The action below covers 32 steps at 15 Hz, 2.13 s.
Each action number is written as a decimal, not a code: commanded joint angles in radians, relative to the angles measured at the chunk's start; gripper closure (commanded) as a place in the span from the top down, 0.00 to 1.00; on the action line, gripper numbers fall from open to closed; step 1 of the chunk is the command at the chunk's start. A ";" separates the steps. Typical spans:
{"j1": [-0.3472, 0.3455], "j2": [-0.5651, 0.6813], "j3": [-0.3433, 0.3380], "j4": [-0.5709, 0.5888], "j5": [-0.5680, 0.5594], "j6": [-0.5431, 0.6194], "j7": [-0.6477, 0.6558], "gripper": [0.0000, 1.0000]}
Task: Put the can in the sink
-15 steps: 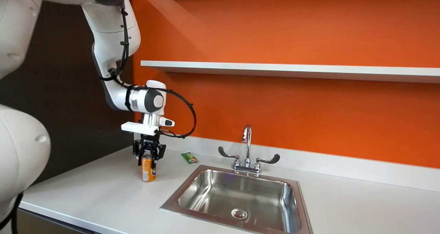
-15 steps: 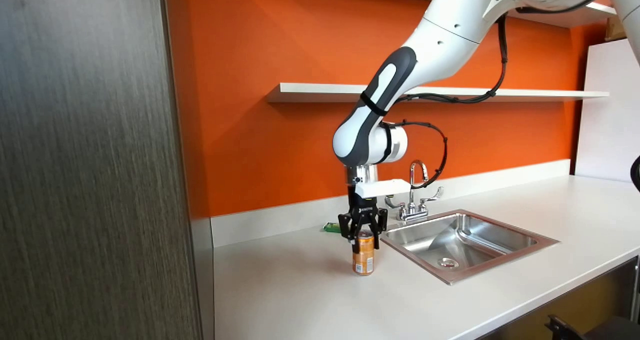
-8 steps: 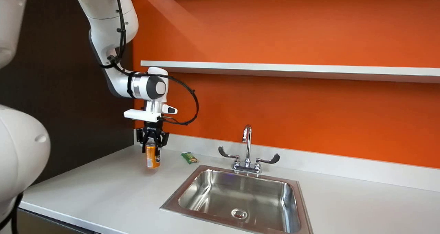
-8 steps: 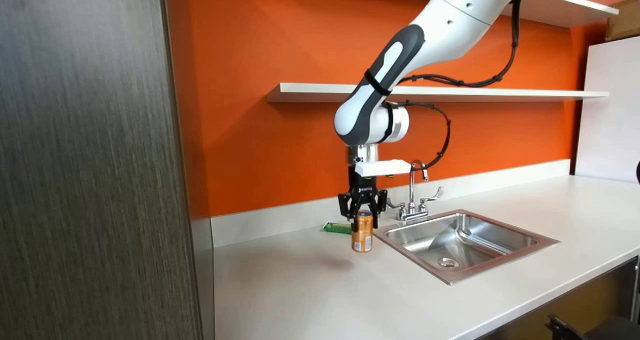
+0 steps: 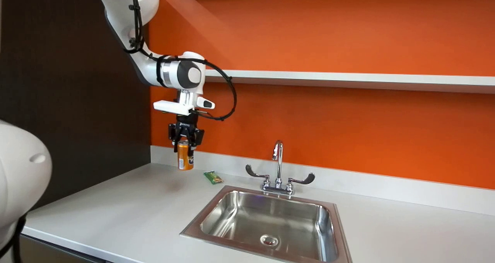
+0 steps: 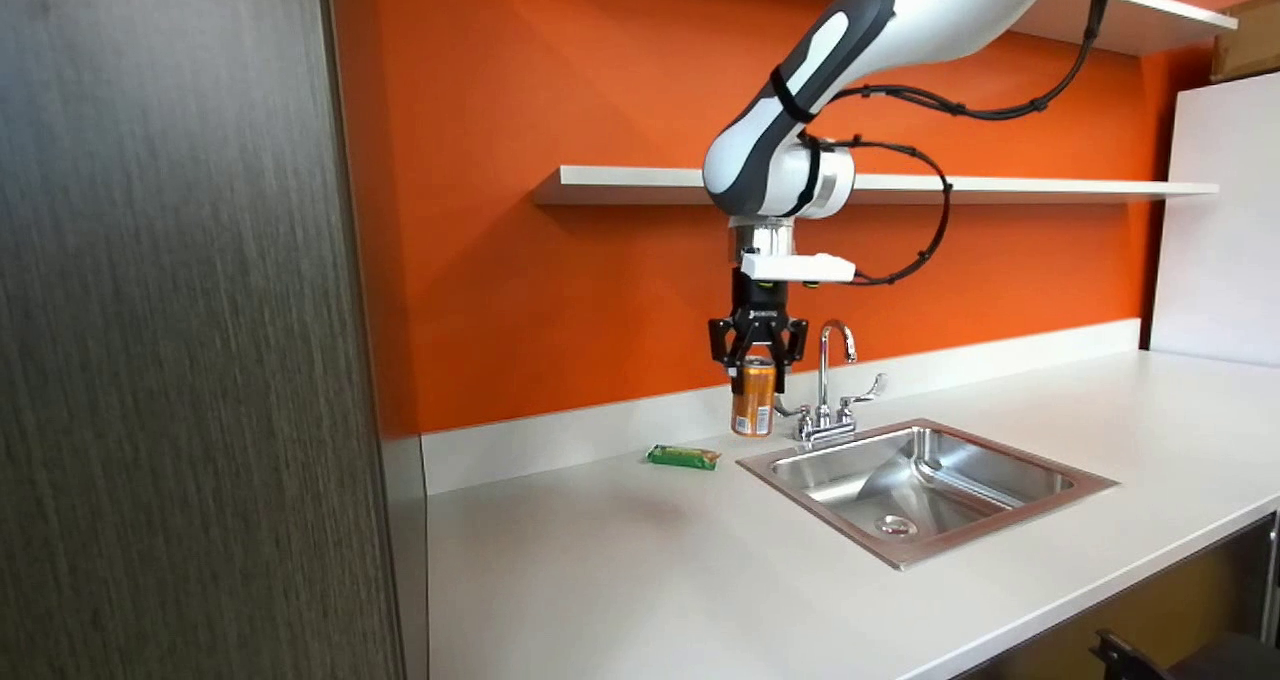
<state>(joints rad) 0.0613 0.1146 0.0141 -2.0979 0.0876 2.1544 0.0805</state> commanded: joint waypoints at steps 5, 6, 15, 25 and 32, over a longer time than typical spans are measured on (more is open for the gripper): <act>-0.150 -0.018 -0.115 0.009 0.104 -0.048 -0.016 0.38; -0.172 -0.010 -0.134 0.009 0.116 -0.047 -0.020 0.38; -0.267 0.170 -0.183 0.081 0.210 -0.045 -0.053 0.38; -0.272 0.384 -0.148 0.181 0.242 -0.025 -0.044 0.38; -0.279 0.523 -0.146 0.275 0.225 0.015 -0.031 0.38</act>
<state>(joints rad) -0.1878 0.5808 -0.1519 -1.8903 0.3145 2.1658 0.0492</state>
